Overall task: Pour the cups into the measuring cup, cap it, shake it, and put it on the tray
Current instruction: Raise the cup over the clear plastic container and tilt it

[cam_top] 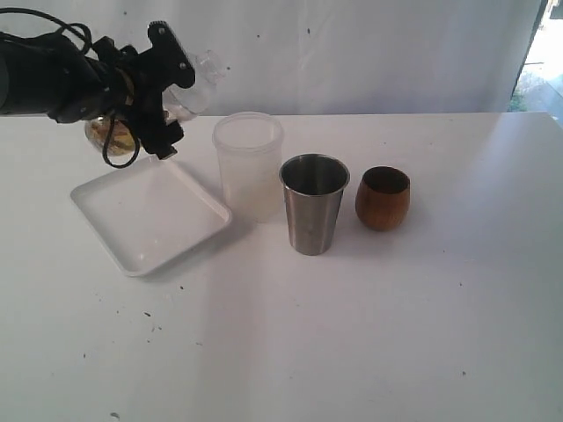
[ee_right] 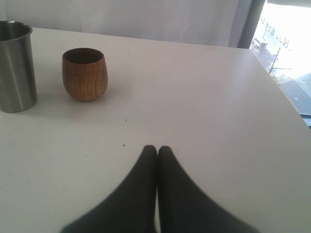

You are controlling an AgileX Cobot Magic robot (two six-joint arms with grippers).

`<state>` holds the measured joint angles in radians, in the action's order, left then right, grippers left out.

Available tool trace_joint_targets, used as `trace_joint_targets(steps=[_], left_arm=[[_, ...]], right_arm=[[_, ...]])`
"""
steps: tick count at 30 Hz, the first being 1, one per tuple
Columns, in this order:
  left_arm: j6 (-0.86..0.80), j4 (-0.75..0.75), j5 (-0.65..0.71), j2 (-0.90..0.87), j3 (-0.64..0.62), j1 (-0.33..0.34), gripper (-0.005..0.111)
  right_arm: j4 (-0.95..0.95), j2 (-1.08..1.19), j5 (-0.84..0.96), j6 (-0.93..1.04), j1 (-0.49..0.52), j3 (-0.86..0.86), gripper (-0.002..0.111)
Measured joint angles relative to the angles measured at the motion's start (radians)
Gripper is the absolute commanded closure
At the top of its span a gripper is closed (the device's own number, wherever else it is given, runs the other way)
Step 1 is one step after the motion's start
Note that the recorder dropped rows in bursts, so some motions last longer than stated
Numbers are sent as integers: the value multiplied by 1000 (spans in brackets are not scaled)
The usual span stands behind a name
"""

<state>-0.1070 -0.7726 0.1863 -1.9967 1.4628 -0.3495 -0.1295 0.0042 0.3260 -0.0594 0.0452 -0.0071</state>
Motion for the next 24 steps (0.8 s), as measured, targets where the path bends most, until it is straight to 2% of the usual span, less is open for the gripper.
trace_joint_targets(steps=[8,13,18,24], left_arm=[[0,-110,2,0,1,0,107],[-1,-216,67,0,1,0,107],[-1,-274,79,0,1,0,107],[-1,-390,88,0,1,-47,107]], right_arm=[[0,0,0,0,0,0,108],[0,0,0,0,0,0,108],[0,0,0,0,0,0,108],[0,0,2,0,0,0,108]])
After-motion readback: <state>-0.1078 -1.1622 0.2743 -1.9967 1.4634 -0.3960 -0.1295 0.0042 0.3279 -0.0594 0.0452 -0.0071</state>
